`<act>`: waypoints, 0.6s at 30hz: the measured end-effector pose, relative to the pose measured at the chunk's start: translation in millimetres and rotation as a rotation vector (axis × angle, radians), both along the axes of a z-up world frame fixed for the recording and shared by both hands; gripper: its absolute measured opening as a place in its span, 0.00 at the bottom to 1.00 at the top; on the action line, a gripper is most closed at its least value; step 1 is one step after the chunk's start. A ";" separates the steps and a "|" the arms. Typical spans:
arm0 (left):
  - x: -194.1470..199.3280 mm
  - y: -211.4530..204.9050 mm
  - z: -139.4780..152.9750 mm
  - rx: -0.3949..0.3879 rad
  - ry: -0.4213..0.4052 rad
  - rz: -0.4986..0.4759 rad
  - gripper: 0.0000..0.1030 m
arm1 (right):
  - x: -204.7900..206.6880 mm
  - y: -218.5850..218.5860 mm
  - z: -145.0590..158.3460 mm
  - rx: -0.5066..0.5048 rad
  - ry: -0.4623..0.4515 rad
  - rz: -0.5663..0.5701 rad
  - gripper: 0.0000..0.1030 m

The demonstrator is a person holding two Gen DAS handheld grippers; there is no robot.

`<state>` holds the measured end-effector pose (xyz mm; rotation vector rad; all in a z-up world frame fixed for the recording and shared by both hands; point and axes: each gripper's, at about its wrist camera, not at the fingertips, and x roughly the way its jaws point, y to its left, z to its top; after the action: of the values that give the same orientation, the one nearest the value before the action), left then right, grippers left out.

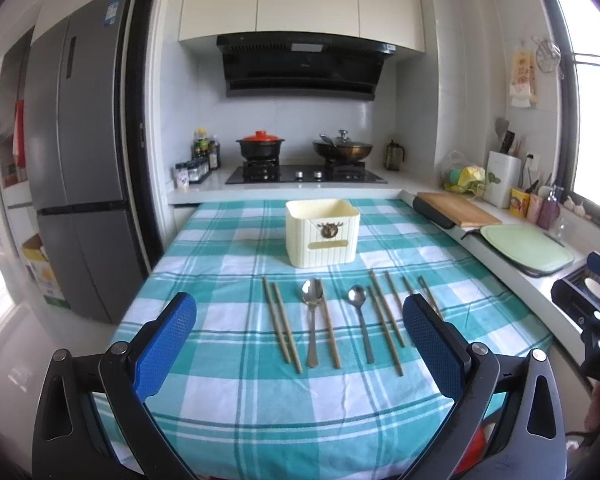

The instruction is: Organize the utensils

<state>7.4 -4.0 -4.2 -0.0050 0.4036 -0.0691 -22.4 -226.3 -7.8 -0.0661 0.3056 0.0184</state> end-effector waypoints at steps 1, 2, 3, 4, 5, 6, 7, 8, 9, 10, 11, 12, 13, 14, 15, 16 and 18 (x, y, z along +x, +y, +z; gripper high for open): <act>-0.2 0.3 -0.2 0.000 -0.001 0.000 1.00 | 0.5 0.0 -0.2 0.001 0.000 -0.001 1.00; -0.2 0.1 -0.3 0.000 -0.001 0.000 1.00 | 0.8 0.2 -0.6 0.002 0.001 -0.001 1.00; -0.1 0.2 -0.4 0.000 0.000 0.000 1.00 | 1.2 0.3 -1.1 0.002 0.002 -0.001 1.00; -0.1 0.0 -0.5 0.000 0.000 -0.001 1.00 | 1.2 0.4 -1.3 0.001 0.003 -0.001 1.00; -0.3 0.4 -0.6 0.000 0.000 0.000 1.00 | 1.0 0.4 -1.5 0.002 0.004 0.000 1.00; 0.1 0.5 -1.3 -0.001 0.001 -0.001 1.00 | 1.2 0.5 -1.7 0.002 0.004 0.000 1.00; 0.2 0.8 -1.4 -0.001 0.001 -0.001 1.00 | 1.6 0.9 -1.9 0.002 0.005 0.001 1.00; 0.2 0.8 -1.3 -0.001 0.001 -0.001 1.00 | 1.1 0.8 -2.3 0.002 0.005 0.001 1.00; 0.2 0.6 -1.3 -0.001 0.001 -0.001 1.00 | 0.9 0.5 -2.2 0.003 0.004 0.001 1.00; 0.2 0.7 -1.1 -0.001 0.001 -0.001 1.00 | 1.2 0.8 -2.4 0.004 0.004 0.001 1.00; 0.2 0.5 -1.2 -0.001 0.001 0.000 1.00 | 0.9 0.7 -2.4 0.002 0.005 0.000 1.00; 0.2 0.5 -1.1 -0.001 0.001 0.000 1.00 | 0.9 0.8 -2.9 0.002 0.006 0.001 1.00; 0.3 0.3 -1.3 -0.001 0.002 0.000 1.00 | 1.0 1.3 -3.0 0.002 0.007 0.000 1.00; 0.8 1.1 -2.5 -0.001 0.003 0.000 1.00 | 1.4 1.3 -3.1 0.002 0.007 0.001 1.00; 0.8 0.2 -3.1 0.000 0.003 0.000 1.00 | 1.5 1.3 -3.0 0.001 0.007 0.001 1.00; 1.6 0.6 -4.7 0.000 0.004 0.001 1.00 | 1.7 1.9 -3.2 0.000 0.007 0.002 1.00; 2.5 1.0 -7.0 -0.002 0.007 0.001 1.00 | 2.1 1.7 -3.1 0.001 0.008 0.001 1.00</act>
<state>9.9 -2.9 -11.2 -0.0072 0.4107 -0.0685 -20.3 -224.6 -10.9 -0.0652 0.3135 0.0201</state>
